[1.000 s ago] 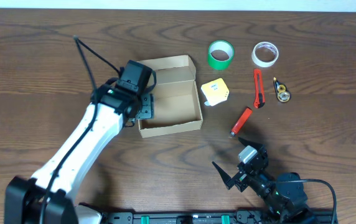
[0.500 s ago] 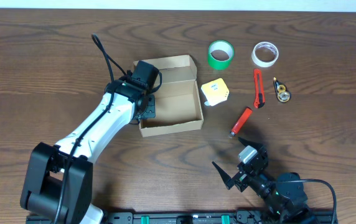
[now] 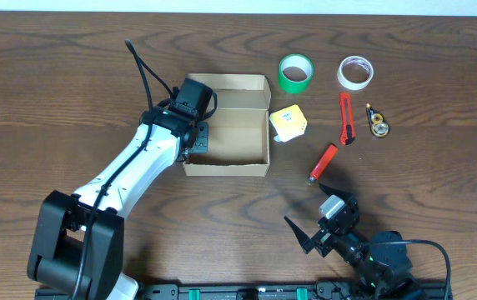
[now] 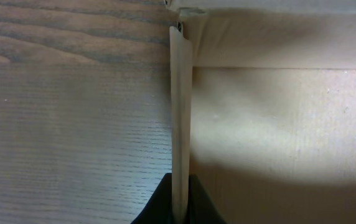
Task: Pack container
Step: 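Drag the box with the left gripper toward the table center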
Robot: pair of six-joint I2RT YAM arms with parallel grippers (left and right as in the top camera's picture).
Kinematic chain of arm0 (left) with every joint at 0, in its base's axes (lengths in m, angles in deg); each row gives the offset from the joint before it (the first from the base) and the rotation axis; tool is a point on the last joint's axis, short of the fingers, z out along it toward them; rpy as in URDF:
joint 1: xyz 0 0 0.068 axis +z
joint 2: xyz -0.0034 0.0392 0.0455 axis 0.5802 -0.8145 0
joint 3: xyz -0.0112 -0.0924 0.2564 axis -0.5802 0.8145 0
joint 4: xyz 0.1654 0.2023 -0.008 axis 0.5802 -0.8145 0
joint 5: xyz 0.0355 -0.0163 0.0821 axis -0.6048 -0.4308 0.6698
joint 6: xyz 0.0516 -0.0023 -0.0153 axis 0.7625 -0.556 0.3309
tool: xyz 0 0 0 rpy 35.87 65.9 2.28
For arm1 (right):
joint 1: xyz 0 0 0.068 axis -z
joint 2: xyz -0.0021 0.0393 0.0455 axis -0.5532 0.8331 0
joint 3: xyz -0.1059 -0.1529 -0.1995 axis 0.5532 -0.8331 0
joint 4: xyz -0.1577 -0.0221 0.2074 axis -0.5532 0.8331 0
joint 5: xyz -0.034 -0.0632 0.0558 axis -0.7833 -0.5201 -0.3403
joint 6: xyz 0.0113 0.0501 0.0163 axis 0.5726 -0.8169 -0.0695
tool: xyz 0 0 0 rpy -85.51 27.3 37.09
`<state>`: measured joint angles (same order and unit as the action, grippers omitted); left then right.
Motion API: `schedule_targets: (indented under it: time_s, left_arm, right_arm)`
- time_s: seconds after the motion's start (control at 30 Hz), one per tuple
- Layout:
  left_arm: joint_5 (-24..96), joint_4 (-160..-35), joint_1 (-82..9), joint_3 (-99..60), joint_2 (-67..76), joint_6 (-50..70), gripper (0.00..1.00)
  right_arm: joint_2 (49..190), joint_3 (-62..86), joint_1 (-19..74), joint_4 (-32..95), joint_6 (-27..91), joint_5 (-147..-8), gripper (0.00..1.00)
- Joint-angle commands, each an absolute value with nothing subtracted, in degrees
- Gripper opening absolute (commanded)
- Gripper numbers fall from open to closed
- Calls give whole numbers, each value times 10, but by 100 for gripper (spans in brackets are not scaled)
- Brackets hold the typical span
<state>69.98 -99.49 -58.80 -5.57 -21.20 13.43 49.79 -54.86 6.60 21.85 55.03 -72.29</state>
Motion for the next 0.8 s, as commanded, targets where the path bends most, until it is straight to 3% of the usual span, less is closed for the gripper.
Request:
schedule_targets:
  time_s: [0.0,0.4,0.47,0.5,0.57,0.6,0.7,0.77]
  left_arm:
    - [715,-995,-579,-55,-210,122,6]
    - [695,-987,-551,-55,-210,108,9]
    - [695,-985,-551,-55,-210,108,20]
    - [695,-984,-551,-55,-210,108,31]
    - [695,-981,-551,-55,-210,108,75]
    - [695,-981,-551,-55,-210,108,85]
    - [695,-986,-551,-62,-206,109,98]
    - [695,-1007,-551,-77,-194,113,95]
  right_arm:
    - [494,-551,61,219,542,-723,99]
    - [494,-551,61,219,542,-723,99]
    - [494,-551,61,219,542,-722,99]
    - [494,-551,61,219,542,-723,99]
    - [494,-551,61,219,542,-723,99]
    - [494,-551,61,219,542,-723,99]
    - [494,-551,61,219,542,-723,99]
    - [494,-551,61,219,542,-723,99]
